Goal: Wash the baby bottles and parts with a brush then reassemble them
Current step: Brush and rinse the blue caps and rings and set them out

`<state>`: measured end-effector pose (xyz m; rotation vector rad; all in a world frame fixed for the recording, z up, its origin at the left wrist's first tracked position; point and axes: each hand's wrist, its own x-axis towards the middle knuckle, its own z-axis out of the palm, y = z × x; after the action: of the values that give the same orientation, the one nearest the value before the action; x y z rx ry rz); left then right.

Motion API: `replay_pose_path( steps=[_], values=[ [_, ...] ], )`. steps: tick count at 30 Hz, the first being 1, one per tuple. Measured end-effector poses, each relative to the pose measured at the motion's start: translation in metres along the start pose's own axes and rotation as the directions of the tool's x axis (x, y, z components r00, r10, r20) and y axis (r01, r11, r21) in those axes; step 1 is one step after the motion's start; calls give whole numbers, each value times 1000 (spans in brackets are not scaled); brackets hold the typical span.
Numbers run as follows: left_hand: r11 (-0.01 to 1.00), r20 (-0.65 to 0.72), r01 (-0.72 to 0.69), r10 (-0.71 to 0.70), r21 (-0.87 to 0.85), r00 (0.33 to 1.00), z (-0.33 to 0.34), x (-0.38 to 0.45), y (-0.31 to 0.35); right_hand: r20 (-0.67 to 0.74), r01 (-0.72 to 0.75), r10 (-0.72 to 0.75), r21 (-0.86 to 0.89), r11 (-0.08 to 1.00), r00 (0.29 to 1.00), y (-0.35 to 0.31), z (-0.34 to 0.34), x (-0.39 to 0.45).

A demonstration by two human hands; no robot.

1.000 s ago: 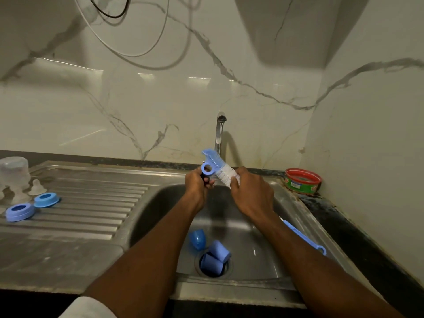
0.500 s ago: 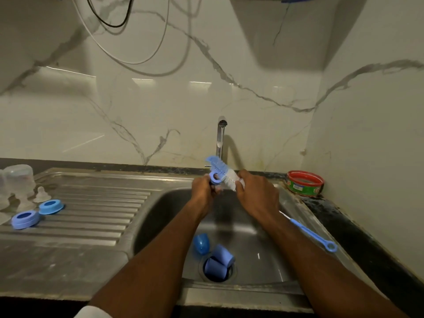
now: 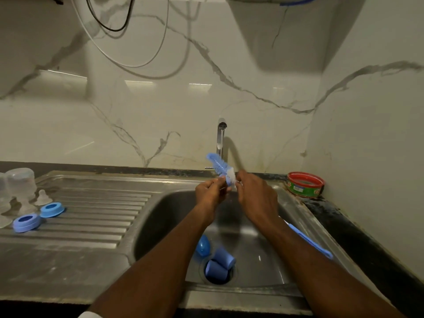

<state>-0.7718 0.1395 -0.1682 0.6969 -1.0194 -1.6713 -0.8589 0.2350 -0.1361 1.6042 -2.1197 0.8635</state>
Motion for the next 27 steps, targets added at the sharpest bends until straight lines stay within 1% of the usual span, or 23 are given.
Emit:
replay_pose_path(
  steps=[2,4,6,8,10,11,14,15,17,19,20,21,23,24,25,27],
  values=[
    [999,50,-40,38,36,998,2,-3,-3,20,-6,7,-30,1000,1000,-1,-2,0],
    [981,40,-146,141,127,989,5,-3,-4,15,-46,47,-81,996,999,-2,-6,2],
    [953,-16,-221,229,209,973,2,2,-5,21,-71,73,-91,993,997,-2,-9,2],
    [958,-123,-229,251,170,960,-3,10,-3,49,-42,47,-85,995,998,-3,-12,2],
    [977,-210,-190,205,93,956,-10,16,-1,69,-8,15,-102,995,997,-7,-13,-1],
    [985,-226,-166,173,48,959,-11,17,0,65,-17,24,-105,994,998,-9,-12,-3],
    [986,-193,-97,70,-137,979,-5,15,7,32,-137,139,-58,989,990,-12,-12,-3],
    [985,-176,-52,23,-166,984,-2,14,8,23,-162,163,-51,985,986,-12,-12,-2],
    [987,-119,54,-72,-148,990,2,10,10,5,-164,165,-63,984,986,-10,-12,-1],
    [987,-28,122,-125,-101,992,2,9,9,-14,-161,161,-64,985,987,-7,-13,0],
    [991,11,129,-128,-35,992,1,9,9,-19,-162,161,-63,985,987,-5,-14,1],
    [990,42,118,-121,71,992,0,9,8,-16,-162,161,-65,985,987,-4,-16,1],
    [945,95,60,-96,321,991,-2,8,4,17,-149,151,-88,985,988,-2,-19,1],
    [916,114,17,-69,401,991,-3,10,0,40,-144,149,-103,984,988,-2,-20,1],
    [894,116,-34,-20,446,993,-5,13,-5,68,-148,157,-119,982,985,-4,-20,1],
    [860,70,-103,79,499,994,-8,21,-13,107,-187,207,-171,967,972,-5,-19,1]
  ],
)
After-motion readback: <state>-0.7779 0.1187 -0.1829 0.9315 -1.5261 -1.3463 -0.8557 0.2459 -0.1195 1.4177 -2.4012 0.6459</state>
